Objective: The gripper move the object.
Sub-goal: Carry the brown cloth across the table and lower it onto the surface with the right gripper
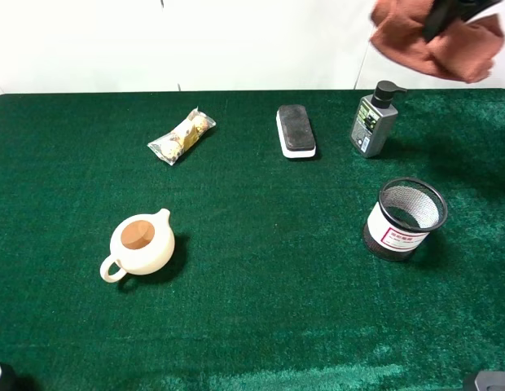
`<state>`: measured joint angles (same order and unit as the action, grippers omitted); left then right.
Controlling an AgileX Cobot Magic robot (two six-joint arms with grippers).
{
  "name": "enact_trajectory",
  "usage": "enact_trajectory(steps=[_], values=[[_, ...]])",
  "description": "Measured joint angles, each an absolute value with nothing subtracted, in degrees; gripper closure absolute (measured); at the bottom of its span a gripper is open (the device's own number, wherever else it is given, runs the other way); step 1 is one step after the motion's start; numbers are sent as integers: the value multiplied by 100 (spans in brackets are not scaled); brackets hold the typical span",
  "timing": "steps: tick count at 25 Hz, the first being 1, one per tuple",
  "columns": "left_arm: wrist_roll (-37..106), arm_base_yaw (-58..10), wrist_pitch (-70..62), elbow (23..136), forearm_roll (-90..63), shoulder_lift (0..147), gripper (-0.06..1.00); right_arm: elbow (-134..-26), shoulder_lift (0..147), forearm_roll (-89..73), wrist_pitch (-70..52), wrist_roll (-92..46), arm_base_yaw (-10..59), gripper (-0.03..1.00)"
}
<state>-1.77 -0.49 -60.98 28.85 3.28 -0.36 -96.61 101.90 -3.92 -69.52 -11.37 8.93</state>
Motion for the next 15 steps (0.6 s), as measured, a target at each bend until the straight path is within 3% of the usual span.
enact_trajectory(steps=[15], values=[[-177,-49,-6098,2885,328,-36,6,-9661,10367,-358,-6781,-1030,-266,87]])
